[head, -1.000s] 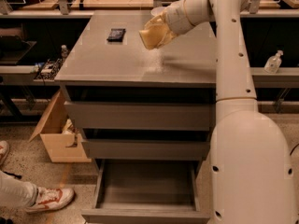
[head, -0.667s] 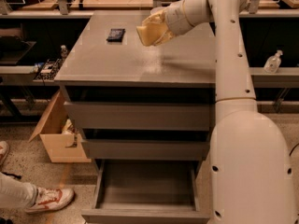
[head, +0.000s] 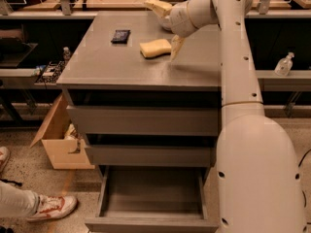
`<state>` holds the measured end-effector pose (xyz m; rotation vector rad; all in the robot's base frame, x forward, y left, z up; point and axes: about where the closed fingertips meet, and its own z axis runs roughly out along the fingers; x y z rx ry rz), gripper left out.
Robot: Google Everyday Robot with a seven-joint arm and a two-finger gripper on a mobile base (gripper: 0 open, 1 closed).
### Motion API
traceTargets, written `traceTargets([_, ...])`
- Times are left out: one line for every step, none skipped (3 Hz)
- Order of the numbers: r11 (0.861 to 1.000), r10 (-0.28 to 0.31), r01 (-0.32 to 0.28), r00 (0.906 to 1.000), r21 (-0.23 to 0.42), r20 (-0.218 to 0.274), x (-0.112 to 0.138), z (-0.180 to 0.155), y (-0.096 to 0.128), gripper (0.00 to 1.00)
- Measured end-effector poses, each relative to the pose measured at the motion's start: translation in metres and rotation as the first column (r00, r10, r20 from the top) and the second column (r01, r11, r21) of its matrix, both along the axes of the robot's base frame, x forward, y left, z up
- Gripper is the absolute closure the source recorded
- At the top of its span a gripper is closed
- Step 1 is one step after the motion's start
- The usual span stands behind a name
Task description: Pick sponge from bottom drawer and place on counter
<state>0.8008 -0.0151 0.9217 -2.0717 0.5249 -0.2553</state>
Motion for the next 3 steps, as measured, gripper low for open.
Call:
traceTargets([1.0, 0.0, 0.0, 1.0, 0.0, 0.0, 0.0, 0.0, 0.0, 0.0])
traceTargets([0.999, -0.049, 0.049, 0.9988, -0.024, 0.006, 0.005, 0.004, -0.006, 0.0])
traceTargets([0.988, -0.151, 0.152, 0.988, -0.037, 0.033, 0.008, 0.018, -0.034, 0.0])
